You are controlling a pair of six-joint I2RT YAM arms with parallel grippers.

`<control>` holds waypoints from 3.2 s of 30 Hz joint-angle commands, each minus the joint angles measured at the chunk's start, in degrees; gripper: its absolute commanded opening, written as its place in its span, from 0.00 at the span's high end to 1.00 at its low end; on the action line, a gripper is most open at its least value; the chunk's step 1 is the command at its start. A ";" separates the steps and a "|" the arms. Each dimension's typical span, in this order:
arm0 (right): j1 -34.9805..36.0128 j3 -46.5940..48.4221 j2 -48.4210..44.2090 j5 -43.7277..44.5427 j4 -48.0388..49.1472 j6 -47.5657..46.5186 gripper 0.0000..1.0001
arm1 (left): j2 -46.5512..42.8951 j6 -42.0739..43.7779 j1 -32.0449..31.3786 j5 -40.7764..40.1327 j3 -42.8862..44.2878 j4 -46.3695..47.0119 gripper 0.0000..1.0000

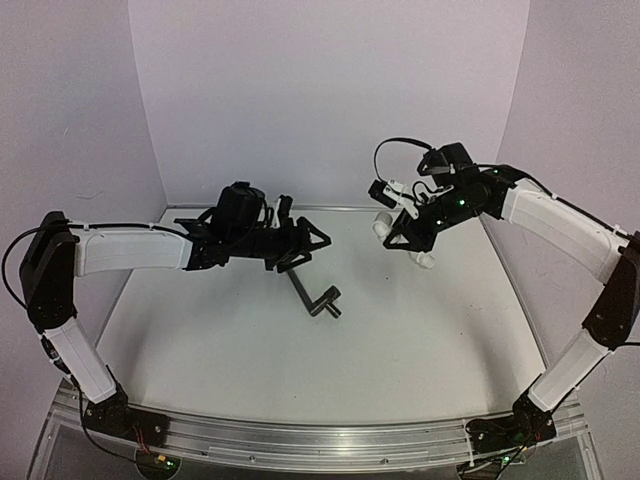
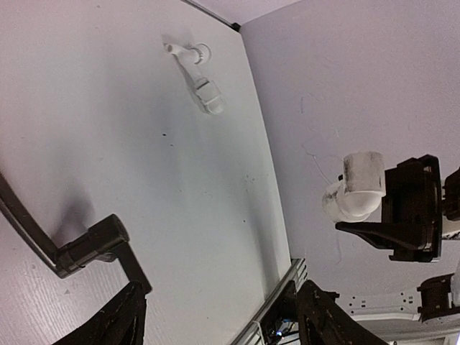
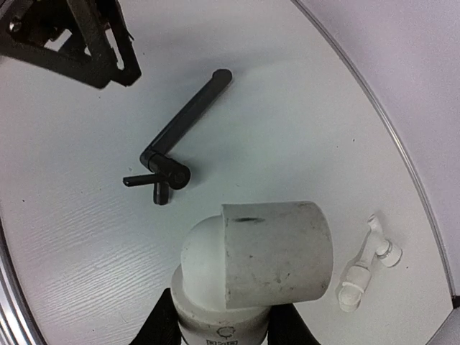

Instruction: Install the water faucets

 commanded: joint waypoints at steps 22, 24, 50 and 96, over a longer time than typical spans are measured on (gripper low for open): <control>10.81 1.72 -0.82 0.38 3.06 2.98 0.85 | 1.91 2.58 -5.88 6.30 11.08 -0.21 0.33; 10.86 2.11 -0.70 0.39 3.56 3.39 0.85 | 2.67 2.41 -6.12 6.72 11.32 -0.07 0.36; 8.61 -3.39 -8.40 0.15 4.52 6.15 0.03 | 3.50 7.27 -6.90 3.40 11.05 -3.35 1.00; -11.75 -2.45 -15.13 -8.94 4.66 18.07 0.02 | 42.73 44.31 -24.35 -19.15 59.91 -46.75 0.31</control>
